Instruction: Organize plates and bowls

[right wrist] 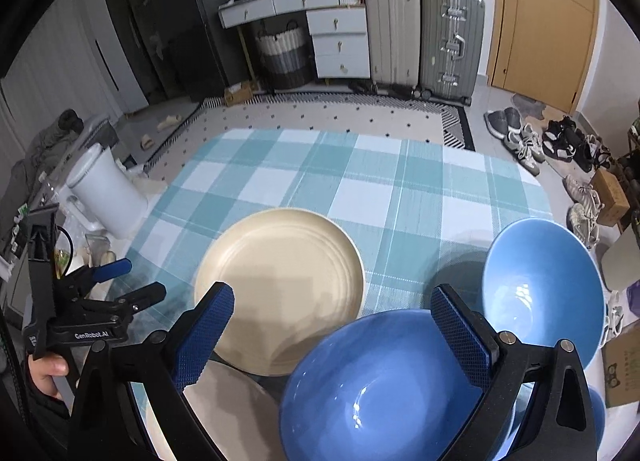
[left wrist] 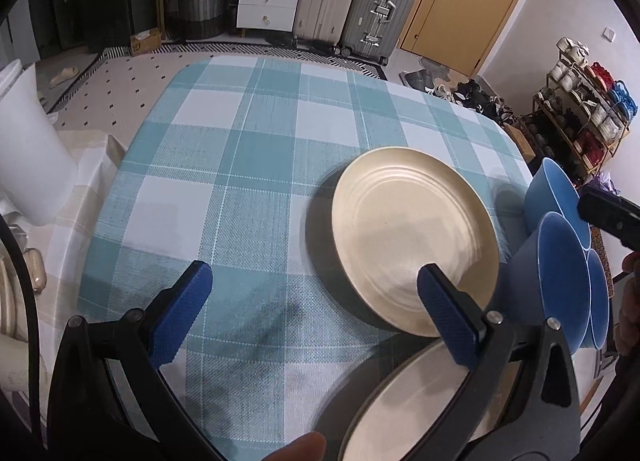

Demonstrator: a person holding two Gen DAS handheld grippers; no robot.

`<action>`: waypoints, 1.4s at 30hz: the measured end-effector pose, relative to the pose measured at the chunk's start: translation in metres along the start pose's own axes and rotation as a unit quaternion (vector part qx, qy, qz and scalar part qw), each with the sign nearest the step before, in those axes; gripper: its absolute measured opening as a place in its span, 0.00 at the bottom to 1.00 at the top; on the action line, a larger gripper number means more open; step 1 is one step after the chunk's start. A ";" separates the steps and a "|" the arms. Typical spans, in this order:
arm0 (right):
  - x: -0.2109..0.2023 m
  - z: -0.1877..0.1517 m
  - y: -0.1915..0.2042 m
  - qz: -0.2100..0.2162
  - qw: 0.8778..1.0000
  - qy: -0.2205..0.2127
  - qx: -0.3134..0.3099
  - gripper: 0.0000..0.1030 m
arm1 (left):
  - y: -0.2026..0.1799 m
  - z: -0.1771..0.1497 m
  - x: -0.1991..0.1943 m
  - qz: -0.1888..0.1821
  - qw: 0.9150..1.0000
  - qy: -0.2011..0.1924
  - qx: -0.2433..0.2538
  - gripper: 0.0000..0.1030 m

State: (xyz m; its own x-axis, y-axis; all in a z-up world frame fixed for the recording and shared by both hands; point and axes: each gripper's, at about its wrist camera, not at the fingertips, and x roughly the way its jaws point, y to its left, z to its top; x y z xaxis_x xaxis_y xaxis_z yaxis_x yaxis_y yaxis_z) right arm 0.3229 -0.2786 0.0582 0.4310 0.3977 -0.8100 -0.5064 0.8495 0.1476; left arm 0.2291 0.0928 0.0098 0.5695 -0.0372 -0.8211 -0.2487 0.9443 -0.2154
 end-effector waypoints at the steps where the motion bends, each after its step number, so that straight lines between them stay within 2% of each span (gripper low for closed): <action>1: 0.003 0.000 0.000 -0.001 1.000 0.003 -0.001 0.97 | 0.001 0.000 0.003 0.000 1.000 0.002 -0.003 0.99; 4: 0.016 0.003 -0.002 -0.001 1.000 0.019 -0.001 0.94 | 0.006 0.001 0.013 -0.006 1.000 0.011 -0.012 0.95; 9: 0.037 0.008 -0.006 0.005 0.999 0.049 0.003 0.84 | 0.007 0.001 0.026 -0.009 1.000 0.025 -0.011 0.80; 13: 0.052 0.011 -0.007 0.005 0.997 0.071 -0.001 0.76 | 0.007 0.001 0.036 -0.022 0.999 0.034 -0.012 0.75; 21: 0.090 0.014 -0.013 0.010 0.992 0.123 -0.001 0.68 | 0.003 0.000 0.053 -0.028 0.998 0.052 -0.010 0.64; 31: 0.121 0.015 -0.017 0.003 0.988 0.152 0.001 0.53 | -0.006 -0.004 0.069 -0.034 0.997 0.068 0.004 0.52; 42: 0.141 0.014 -0.015 -0.025 0.983 0.181 -0.014 0.31 | -0.014 -0.010 0.074 -0.045 0.996 0.075 0.019 0.27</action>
State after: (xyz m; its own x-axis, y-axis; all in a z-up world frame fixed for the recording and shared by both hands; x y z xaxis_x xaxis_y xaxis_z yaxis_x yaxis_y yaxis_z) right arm 0.4014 -0.2307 -0.0502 0.1644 0.2018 -0.9655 -0.5138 0.8531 0.0907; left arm 0.2670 0.0738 -0.0528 0.4637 -0.1675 -0.8700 -0.1715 0.9464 -0.2737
